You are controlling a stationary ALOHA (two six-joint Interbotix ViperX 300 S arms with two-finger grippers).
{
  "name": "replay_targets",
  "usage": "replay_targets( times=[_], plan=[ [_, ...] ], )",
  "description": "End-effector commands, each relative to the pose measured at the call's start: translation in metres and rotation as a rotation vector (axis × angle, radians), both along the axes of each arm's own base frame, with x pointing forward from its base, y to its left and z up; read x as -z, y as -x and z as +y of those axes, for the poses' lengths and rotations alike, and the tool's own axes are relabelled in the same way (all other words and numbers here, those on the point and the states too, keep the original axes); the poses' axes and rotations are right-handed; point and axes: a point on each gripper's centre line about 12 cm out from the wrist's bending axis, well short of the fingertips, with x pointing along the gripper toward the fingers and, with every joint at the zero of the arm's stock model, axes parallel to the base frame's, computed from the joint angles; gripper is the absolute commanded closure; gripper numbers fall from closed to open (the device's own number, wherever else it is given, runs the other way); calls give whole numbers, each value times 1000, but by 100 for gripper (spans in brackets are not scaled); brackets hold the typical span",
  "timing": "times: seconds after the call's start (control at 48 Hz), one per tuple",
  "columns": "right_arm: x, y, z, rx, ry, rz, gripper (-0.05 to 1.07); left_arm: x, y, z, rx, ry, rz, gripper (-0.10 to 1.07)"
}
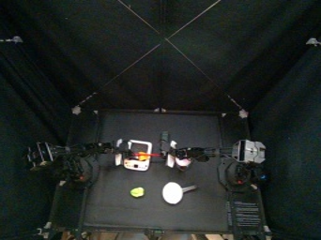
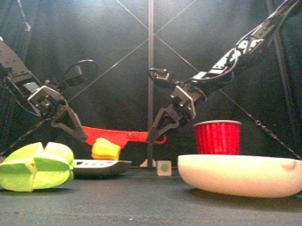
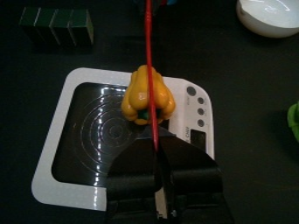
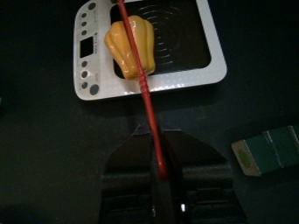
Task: Cut squash
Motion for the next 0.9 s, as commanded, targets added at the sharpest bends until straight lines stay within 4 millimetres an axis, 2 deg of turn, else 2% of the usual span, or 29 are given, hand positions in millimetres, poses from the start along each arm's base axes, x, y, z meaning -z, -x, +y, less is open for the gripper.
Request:
replay_targets(
  times=[0.0,0.354,0.604,0.875],
  plan=[
    [-10,0,-15,48,0,-21,81,-3,-3,0,5,1,-10,70],
    [-9,-3,-18,54,-3,-23,81,0,-3,0,9,3,0,70],
    [-9,-8,-28,78,1,-24,81,-2,-2,10,-24,-4,-6,70],
    [-5,-9,-30,83,-5,-18,81,3,0,11,-32,6,9,70]
  ],
)
